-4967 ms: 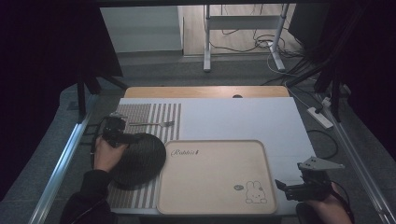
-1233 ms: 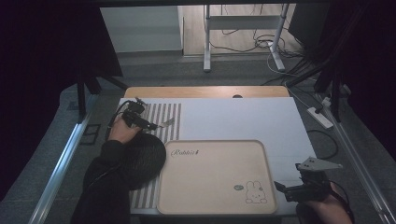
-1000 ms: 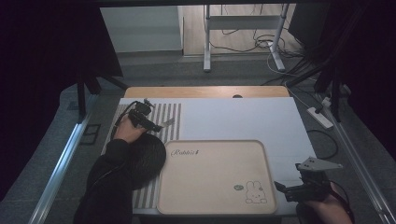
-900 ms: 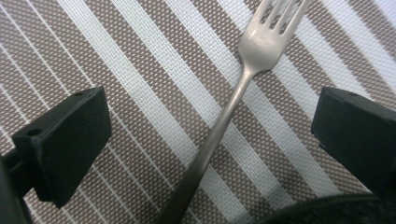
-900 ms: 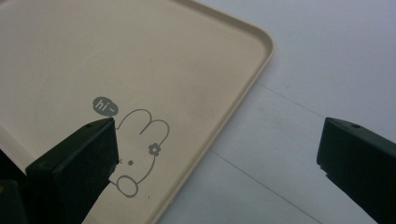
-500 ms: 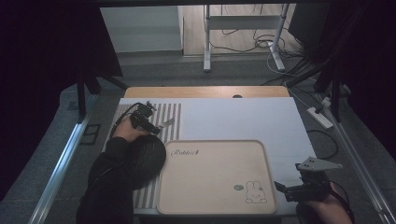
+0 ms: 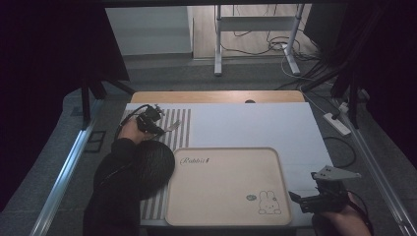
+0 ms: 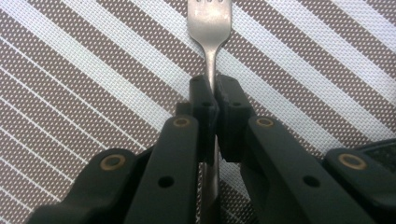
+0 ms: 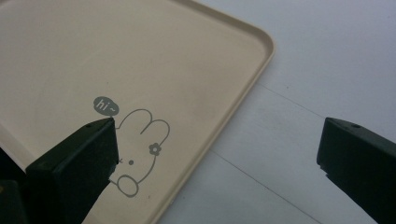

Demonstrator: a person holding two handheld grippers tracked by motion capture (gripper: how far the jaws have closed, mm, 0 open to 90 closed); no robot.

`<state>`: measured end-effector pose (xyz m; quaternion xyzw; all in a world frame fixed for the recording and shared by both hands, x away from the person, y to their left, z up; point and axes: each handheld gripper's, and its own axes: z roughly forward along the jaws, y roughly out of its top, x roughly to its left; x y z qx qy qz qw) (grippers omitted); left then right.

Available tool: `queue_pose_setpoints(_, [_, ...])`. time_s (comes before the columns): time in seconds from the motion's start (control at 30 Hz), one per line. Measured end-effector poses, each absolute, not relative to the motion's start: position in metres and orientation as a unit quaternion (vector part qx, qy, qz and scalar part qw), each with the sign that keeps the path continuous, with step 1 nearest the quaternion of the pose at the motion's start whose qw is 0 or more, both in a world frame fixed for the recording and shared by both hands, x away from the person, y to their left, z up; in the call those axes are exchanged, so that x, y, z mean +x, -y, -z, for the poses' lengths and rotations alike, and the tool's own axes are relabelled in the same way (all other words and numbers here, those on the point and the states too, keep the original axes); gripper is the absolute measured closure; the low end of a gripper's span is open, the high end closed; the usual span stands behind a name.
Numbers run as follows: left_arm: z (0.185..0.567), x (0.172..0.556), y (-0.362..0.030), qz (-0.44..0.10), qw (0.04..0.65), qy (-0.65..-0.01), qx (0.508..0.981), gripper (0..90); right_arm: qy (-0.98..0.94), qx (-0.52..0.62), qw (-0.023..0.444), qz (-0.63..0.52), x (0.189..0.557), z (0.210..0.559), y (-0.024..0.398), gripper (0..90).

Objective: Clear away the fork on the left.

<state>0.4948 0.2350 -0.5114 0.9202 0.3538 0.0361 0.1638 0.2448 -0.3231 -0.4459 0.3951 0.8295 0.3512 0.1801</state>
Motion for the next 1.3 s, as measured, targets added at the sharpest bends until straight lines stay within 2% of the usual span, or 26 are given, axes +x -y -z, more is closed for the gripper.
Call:
queue_pose_setpoints(0.23, [0.511,0.495,-0.237,-0.048,0.162,-0.35,0.922,86.5,-0.829,0.396,0.179,-0.353,0.245,0.446,0.323,0.0])
queue_pose_setpoints(0.3, [0.507,0.496,-0.24,-0.085,0.142,-0.359,0.918,86.6,-0.829,0.397,0.178,-0.353,0.245,0.446,0.323,0.0])
queue_pose_setpoints(0.47, [0.5,0.498,-0.249,-0.1,0.125,-0.368,0.916,86.6,-0.828,0.397,0.178,-0.354,0.245,0.446,0.324,0.0])
queue_pose_setpoints(0.7, [0.485,0.496,-0.263,-0.075,0.126,-0.401,0.904,86.5,-0.828,0.397,0.178,-0.353,0.246,0.446,0.324,0.0])
queue_pose_setpoints(0.97, [0.471,0.484,-0.271,-0.04,0.174,-0.434,0.883,86.4,-0.829,0.397,0.178,-0.35,0.245,0.446,0.323,0.0])
queue_pose_setpoints(1.3, [0.463,0.458,-0.259,-0.031,0.203,-0.427,0.881,86.4,-0.83,0.396,0.179,-0.351,0.245,0.446,0.323,0.0])
